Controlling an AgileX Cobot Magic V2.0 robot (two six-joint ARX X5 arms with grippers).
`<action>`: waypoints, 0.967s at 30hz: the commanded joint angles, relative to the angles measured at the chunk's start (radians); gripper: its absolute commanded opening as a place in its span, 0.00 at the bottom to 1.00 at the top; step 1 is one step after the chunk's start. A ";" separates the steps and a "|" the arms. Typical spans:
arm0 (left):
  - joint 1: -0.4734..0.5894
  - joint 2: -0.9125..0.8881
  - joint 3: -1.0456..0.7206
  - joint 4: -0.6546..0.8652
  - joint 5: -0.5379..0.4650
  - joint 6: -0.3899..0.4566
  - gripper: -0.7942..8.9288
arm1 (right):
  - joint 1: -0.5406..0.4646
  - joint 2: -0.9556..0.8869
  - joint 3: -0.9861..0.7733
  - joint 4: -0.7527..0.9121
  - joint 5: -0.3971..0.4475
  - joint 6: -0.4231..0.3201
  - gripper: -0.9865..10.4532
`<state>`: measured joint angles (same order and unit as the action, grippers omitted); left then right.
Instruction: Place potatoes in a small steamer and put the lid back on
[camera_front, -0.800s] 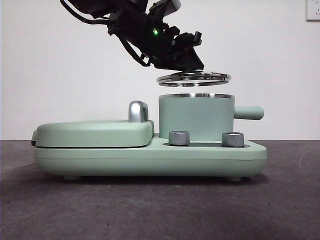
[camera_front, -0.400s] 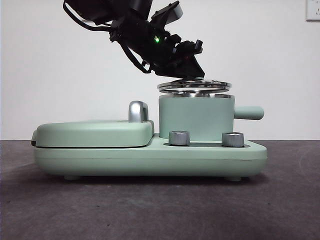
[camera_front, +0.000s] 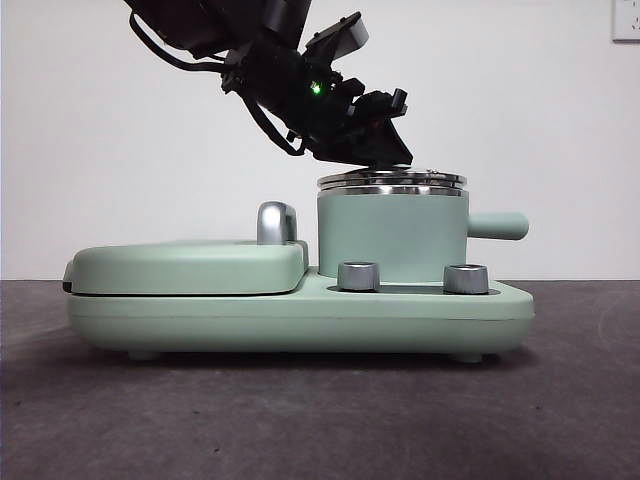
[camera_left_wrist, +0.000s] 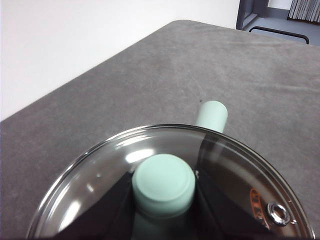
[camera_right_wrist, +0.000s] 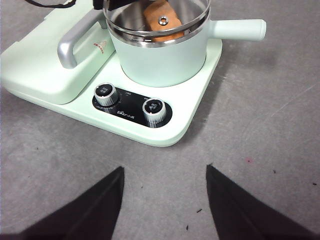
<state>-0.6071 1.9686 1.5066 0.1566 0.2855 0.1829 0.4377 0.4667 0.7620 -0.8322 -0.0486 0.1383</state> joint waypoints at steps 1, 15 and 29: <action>-0.011 0.028 0.037 0.017 0.006 -0.013 0.09 | 0.006 0.002 0.005 -0.008 0.004 0.011 0.30; -0.015 0.039 0.037 -0.013 0.028 -0.037 0.09 | 0.006 0.002 0.005 -0.014 0.005 0.011 0.30; -0.015 0.025 0.037 -0.040 -0.021 0.068 0.09 | 0.006 0.002 0.005 -0.019 0.005 0.011 0.30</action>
<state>-0.6144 1.9793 1.5215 0.1165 0.2752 0.2226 0.4377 0.4667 0.7620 -0.8566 -0.0486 0.1387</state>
